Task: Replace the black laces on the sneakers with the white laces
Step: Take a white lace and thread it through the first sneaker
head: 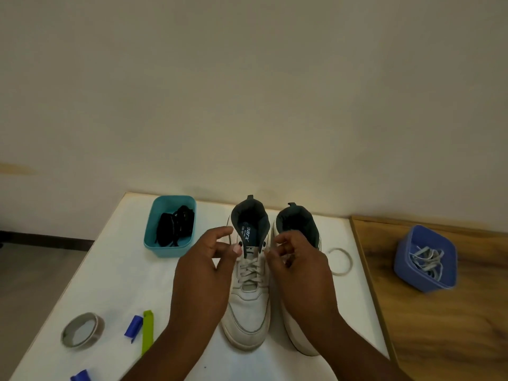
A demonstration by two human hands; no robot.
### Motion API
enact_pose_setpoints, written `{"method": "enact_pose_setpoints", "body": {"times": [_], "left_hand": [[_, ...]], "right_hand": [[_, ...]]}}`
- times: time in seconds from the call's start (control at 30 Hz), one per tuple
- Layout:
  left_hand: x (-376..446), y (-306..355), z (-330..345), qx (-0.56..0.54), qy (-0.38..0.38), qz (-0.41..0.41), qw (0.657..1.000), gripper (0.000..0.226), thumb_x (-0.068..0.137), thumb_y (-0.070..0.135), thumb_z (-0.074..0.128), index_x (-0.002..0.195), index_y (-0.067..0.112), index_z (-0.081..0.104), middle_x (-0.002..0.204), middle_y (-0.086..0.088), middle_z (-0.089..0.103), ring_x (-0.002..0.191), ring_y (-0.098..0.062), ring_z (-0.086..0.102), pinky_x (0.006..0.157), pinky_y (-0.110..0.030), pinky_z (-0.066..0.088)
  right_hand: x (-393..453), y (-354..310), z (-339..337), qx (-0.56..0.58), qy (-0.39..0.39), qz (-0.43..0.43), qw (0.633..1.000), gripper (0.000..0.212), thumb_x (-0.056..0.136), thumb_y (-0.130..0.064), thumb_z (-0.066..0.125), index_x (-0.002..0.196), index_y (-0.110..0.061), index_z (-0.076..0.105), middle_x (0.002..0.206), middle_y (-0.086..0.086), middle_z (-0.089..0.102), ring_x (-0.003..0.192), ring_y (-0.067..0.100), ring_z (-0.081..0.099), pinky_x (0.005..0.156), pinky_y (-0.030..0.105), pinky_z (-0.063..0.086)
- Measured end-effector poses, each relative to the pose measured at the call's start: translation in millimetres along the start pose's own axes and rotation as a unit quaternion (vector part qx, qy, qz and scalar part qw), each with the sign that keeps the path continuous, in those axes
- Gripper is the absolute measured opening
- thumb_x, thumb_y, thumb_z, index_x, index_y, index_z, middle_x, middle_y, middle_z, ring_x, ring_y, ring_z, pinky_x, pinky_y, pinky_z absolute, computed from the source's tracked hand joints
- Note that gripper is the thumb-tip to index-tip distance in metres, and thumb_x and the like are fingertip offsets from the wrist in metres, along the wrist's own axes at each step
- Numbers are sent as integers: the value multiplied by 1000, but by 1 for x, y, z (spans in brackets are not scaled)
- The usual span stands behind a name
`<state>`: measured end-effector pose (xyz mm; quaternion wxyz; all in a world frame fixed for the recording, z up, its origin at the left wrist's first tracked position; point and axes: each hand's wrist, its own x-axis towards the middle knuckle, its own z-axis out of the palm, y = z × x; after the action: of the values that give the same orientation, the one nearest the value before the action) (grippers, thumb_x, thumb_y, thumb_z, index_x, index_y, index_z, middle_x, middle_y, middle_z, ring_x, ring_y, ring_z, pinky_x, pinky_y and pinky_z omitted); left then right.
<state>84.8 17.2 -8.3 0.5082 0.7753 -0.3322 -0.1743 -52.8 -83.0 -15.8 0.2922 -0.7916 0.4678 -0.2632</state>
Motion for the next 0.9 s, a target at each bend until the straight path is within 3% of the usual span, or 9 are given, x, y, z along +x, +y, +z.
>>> {"method": "enact_pose_setpoints", "body": {"times": [0.07,0.2,0.3,0.43,0.6,0.77,0.9], "left_hand": [[1,-1,3,50,11,10,999,14,91,42,68,103,37,68,84,25,69,87,7,64,75,-20,51],[2,-7,9,117,3,45,992,19,92,47,62,102,35,73,93,20,70,89,-2,64,83,-29,54],[3,-11,15,176,6,79,981,15,92,45,64,100,36,73,101,15,68,96,-9,60,84,-35,50],[6,-10,21,241,40,57,968,10,88,43,71,97,39,73,123,5,60,118,-22,54,93,-48,43],[5,-10,27,283,34,58,957,11,84,41,76,96,41,74,132,2,60,129,-29,50,102,-58,39],[5,-12,32,297,28,33,954,13,79,41,82,90,42,76,133,0,60,135,-34,45,108,-63,31],[4,-11,35,305,14,53,951,16,75,34,86,84,43,75,131,0,61,136,-35,44,108,-65,29]], "right_hand": [[1,1,6,-101,-37,1,994,23,91,-60,61,92,-38,55,77,-18,59,72,0,58,67,23,51],[0,-3,16,-165,-55,-10,985,33,90,-67,54,88,-35,60,83,-15,58,72,4,55,67,21,48],[4,1,18,-142,-50,2,989,29,92,-63,54,93,-36,66,87,-15,60,76,4,58,72,21,50],[5,-1,18,-141,-42,12,989,27,93,-57,54,86,-34,68,80,-13,61,72,5,58,68,24,50],[4,-6,21,-107,-49,7,993,27,96,-45,54,76,-31,65,72,-9,59,65,4,55,58,14,31],[5,3,19,-11,-65,25,998,36,82,-53,46,76,-29,72,70,-10,66,66,6,62,63,27,54],[1,8,16,-5,-70,6,998,21,88,-39,57,76,-29,72,72,-12,66,71,4,62,67,28,54]]}}
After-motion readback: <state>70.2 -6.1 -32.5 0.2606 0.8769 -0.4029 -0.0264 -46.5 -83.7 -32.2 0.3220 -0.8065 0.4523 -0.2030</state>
